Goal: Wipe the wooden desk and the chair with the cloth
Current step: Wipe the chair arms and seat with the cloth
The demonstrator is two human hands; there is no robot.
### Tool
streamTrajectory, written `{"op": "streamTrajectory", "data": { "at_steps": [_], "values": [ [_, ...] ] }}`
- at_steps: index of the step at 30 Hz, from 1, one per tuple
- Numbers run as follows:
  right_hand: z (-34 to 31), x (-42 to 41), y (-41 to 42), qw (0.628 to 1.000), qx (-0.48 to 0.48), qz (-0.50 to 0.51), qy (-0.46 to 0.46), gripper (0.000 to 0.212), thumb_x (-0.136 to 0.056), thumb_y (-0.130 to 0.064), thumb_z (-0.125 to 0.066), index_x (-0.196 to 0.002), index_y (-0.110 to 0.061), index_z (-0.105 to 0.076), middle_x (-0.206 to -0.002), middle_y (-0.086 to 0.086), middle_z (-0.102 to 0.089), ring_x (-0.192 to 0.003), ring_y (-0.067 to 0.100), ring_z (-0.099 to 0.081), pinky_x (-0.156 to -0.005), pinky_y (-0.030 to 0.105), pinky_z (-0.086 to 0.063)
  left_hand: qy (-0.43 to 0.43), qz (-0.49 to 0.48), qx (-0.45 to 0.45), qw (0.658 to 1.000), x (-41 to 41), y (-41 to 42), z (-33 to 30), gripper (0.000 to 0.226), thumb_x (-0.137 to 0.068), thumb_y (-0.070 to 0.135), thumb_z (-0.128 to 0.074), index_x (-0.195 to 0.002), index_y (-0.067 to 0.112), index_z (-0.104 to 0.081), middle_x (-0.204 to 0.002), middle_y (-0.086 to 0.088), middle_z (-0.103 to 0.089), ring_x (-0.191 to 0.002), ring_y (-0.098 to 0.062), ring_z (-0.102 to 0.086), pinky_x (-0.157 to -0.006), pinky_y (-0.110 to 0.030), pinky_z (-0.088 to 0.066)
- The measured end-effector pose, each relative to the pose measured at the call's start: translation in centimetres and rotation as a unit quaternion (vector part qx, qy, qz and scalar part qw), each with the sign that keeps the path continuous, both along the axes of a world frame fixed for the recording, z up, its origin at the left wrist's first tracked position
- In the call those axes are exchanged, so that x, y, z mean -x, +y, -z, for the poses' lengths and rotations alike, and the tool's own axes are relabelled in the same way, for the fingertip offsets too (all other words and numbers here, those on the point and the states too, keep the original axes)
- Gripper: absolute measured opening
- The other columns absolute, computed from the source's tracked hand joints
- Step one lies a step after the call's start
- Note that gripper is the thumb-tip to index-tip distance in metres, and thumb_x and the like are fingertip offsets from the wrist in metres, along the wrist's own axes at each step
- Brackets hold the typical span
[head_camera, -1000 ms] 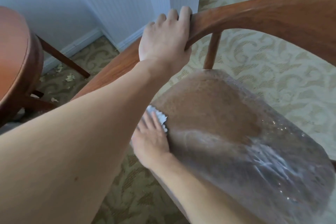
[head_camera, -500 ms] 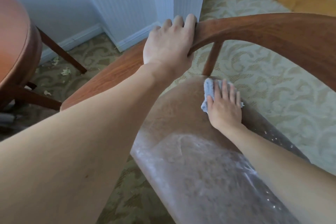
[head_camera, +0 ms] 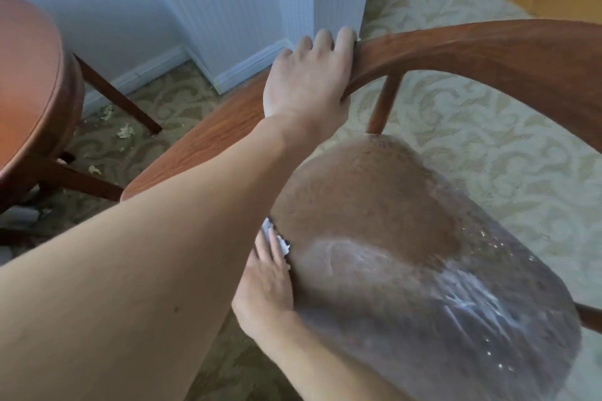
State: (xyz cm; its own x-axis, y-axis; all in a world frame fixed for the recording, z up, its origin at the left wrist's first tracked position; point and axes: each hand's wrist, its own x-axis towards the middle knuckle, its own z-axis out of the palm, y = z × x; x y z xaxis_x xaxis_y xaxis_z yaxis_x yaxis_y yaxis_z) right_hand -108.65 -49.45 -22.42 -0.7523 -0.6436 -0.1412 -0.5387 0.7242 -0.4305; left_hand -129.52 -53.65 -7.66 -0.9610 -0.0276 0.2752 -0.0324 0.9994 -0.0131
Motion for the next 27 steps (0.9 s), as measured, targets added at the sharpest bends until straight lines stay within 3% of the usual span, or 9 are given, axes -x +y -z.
{"op": "streamTrajectory", "data": {
  "at_steps": [2, 5, 7, 9, 10, 17, 21, 24, 27],
  "values": [
    [0.5, -2.7, 0.5, 0.996, -0.024, -0.088, 0.015, 0.053, -0.068, -0.024, -0.073, -0.119, -0.010, -0.073, -0.133, 0.008, -0.065, -0.138, 0.029, -0.044, -0.115, 0.045, -0.039, -0.001, 0.004, -0.006, 1.000, -0.2, 0.1, 0.0, 0.045, -0.092, 0.030, -0.062, -0.132, 0.019, -0.044, -0.112, -0.005, -0.058, -0.093, -0.027, -0.052, -0.072, -0.037, -0.033],
    [2.6, -1.3, 1.7, 0.994, 0.011, -0.105, 0.039, 0.055, -0.085, -0.021, -0.055, -0.139, -0.011, -0.051, -0.151, 0.004, -0.049, -0.149, 0.025, -0.032, -0.118, 0.043, -0.033, 0.003, 0.008, -0.009, 1.000, -0.2, -0.1, 0.1, 0.045, -0.092, 0.030, -0.061, -0.132, 0.019, -0.044, -0.113, -0.004, -0.058, -0.093, -0.026, -0.052, -0.072, -0.037, -0.031],
    [3.3, 1.0, 2.6, 0.996, -0.004, -0.074, 0.040, 0.071, -0.088, -0.024, -0.058, -0.152, -0.012, -0.029, -0.164, 0.004, -0.029, -0.154, 0.024, -0.016, -0.123, 0.043, -0.023, 0.003, 0.005, -0.009, 1.000, -0.1, -0.1, 0.0, 0.046, -0.092, 0.030, -0.062, -0.133, 0.019, -0.044, -0.114, -0.005, -0.058, -0.099, -0.029, -0.055, -0.073, -0.037, -0.031],
    [3.2, 4.1, 3.8, 0.998, -0.014, -0.021, 0.052, 0.073, -0.093, -0.021, -0.047, -0.159, -0.014, -0.016, -0.169, 0.004, -0.012, -0.156, 0.023, -0.005, -0.125, 0.043, -0.014, 0.002, 0.003, -0.007, 1.000, -0.2, -0.2, 0.1, 0.047, -0.091, 0.031, -0.062, -0.133, 0.019, -0.044, -0.115, -0.005, -0.058, -0.101, -0.030, -0.056, -0.073, -0.037, -0.032],
    [3.1, 6.0, 4.7, 0.998, -0.027, 0.003, 0.058, 0.072, -0.094, -0.019, -0.042, -0.160, -0.014, -0.013, -0.169, 0.004, -0.007, -0.156, 0.023, -0.002, -0.126, 0.044, -0.011, 0.000, 0.003, -0.007, 1.000, -0.2, -0.1, 0.1, 0.047, -0.091, 0.031, -0.062, -0.133, 0.019, -0.044, -0.115, -0.005, -0.058, -0.102, -0.030, -0.056, -0.073, -0.037, -0.032],
    [2.2, 18.2, 12.8, 0.972, -0.148, 0.159, 0.092, 0.090, -0.093, -0.016, -0.056, -0.160, -0.014, 0.003, -0.168, 0.006, 0.008, -0.155, 0.024, 0.011, -0.126, 0.048, -0.003, -0.001, 0.003, 0.004, 1.000, -0.1, -0.1, 0.3, 0.047, -0.091, 0.031, -0.063, -0.132, 0.018, -0.045, -0.115, -0.006, -0.059, -0.102, -0.032, -0.058, -0.073, -0.037, -0.033],
    [1.8, 21.2, 15.7, 0.950, -0.186, 0.244, 0.051, 0.081, -0.099, -0.020, -0.051, -0.161, -0.014, 0.002, -0.169, 0.011, 0.006, -0.155, 0.031, 0.005, -0.126, 0.050, -0.002, 0.001, 0.002, 0.011, 1.000, -0.1, -0.1, 0.4, 0.047, -0.091, 0.030, -0.062, -0.133, 0.018, -0.045, -0.115, -0.007, -0.059, -0.101, -0.032, -0.058, -0.073, -0.038, -0.033],
    [2.4, 19.9, 13.4, 0.960, -0.131, 0.245, 0.044, 0.072, -0.102, -0.021, -0.044, -0.160, -0.011, -0.002, -0.169, 0.013, 0.001, -0.155, 0.032, 0.002, -0.126, 0.048, -0.005, 0.001, 0.006, 0.008, 1.000, 0.0, 0.0, 0.4, 0.045, -0.091, 0.029, -0.062, -0.131, 0.016, -0.046, -0.115, -0.008, -0.059, -0.102, -0.033, -0.058, -0.072, -0.039, -0.033],
    [2.2, 16.0, 9.8, 0.973, -0.069, 0.216, 0.044, 0.082, -0.096, -0.022, -0.057, -0.161, -0.011, -0.009, -0.169, 0.012, -0.003, -0.155, 0.031, 0.001, -0.126, 0.047, -0.004, 0.000, 0.004, 0.001, 1.000, 0.0, 0.1, 0.3, 0.046, -0.090, 0.028, -0.064, -0.130, 0.015, -0.046, -0.116, -0.011, -0.059, -0.103, -0.036, -0.058, -0.073, -0.041, -0.034]
  ]
}}
